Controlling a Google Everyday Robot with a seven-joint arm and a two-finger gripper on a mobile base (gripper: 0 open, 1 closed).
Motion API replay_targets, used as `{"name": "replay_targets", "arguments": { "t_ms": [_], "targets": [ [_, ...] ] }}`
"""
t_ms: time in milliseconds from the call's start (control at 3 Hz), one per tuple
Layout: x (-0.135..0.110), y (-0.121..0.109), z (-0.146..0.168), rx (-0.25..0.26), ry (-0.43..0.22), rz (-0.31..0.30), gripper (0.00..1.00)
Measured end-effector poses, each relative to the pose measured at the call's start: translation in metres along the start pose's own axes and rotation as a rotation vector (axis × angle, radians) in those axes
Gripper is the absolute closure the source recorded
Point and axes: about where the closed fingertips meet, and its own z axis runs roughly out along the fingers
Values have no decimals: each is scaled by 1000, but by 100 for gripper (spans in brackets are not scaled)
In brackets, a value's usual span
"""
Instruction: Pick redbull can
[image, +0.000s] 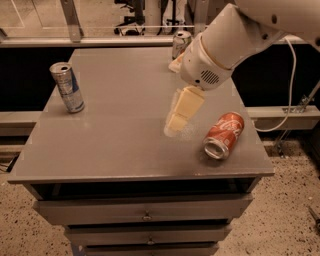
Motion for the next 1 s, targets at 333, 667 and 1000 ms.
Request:
{"name": "replay_targets", "arguments": {
  "t_ms": [333, 667, 1000],
  "targets": [
    [0, 0, 0, 0, 0, 0, 0],
    [-8, -1, 8, 1, -25, -6, 0],
    [-36, -19, 56, 13, -147, -9, 0]
  ]
}}
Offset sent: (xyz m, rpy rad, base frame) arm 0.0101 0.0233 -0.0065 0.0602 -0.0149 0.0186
